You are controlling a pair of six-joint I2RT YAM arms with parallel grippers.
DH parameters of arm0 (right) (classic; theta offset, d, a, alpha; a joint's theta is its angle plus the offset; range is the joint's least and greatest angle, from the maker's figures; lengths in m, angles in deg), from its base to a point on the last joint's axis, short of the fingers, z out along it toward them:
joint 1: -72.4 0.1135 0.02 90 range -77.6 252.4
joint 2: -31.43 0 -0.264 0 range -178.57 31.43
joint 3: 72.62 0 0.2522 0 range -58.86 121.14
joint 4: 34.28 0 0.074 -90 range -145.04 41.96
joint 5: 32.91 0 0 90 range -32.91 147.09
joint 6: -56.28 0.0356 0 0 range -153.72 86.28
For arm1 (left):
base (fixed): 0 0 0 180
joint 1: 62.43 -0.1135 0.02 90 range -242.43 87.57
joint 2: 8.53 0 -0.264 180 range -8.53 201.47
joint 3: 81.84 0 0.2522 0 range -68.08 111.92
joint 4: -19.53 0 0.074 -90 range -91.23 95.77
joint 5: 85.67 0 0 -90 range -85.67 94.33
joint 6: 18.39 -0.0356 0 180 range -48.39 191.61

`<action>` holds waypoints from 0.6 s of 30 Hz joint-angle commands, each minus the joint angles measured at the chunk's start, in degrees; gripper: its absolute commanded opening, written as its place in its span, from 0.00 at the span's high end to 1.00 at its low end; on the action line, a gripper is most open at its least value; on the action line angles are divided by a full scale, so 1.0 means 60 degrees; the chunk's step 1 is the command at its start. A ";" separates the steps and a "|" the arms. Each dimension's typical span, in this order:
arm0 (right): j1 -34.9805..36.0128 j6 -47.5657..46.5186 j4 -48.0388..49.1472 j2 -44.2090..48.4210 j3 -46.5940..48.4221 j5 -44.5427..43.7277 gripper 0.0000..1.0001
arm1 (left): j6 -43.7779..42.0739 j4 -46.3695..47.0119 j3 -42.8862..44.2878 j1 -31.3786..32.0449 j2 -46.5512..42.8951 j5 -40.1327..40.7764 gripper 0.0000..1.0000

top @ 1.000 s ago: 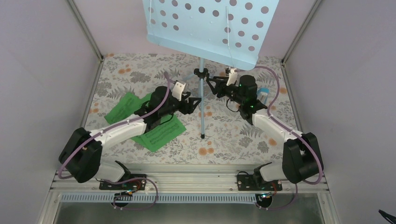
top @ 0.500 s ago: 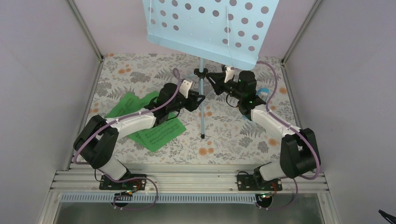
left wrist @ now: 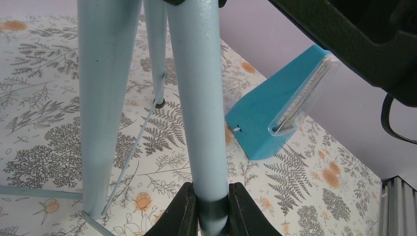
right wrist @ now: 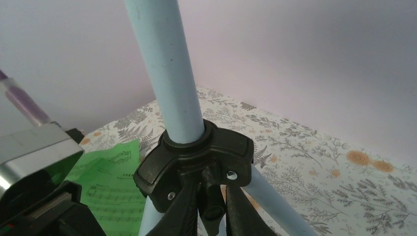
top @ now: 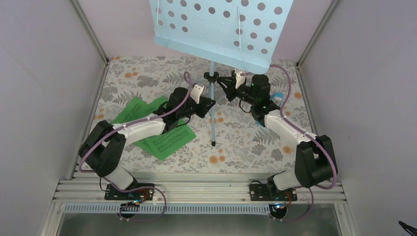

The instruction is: Pack up the instrument practice props

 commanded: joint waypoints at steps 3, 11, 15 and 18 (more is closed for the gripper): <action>-0.0063 -0.1573 0.0220 0.0345 -0.0328 0.0278 0.88 | -0.1370 -0.0927 0.0096 -0.0018 -0.0513 -0.0034 0.98; 0.0022 -0.3680 0.0224 0.1253 -0.1111 -0.0603 0.93 | -0.1881 -0.1958 0.0185 -0.0019 -0.1046 -0.0361 0.98; 0.0171 -0.4755 -0.0053 0.1467 -0.1162 -0.1529 0.93 | -0.2034 -0.2489 0.0507 -0.0022 -0.1113 -0.0611 0.98; 0.0328 -0.5554 -0.0214 0.1553 -0.1195 -0.2414 0.93 | -0.2149 -0.2761 0.0621 -0.0028 -0.1227 -0.0688 0.98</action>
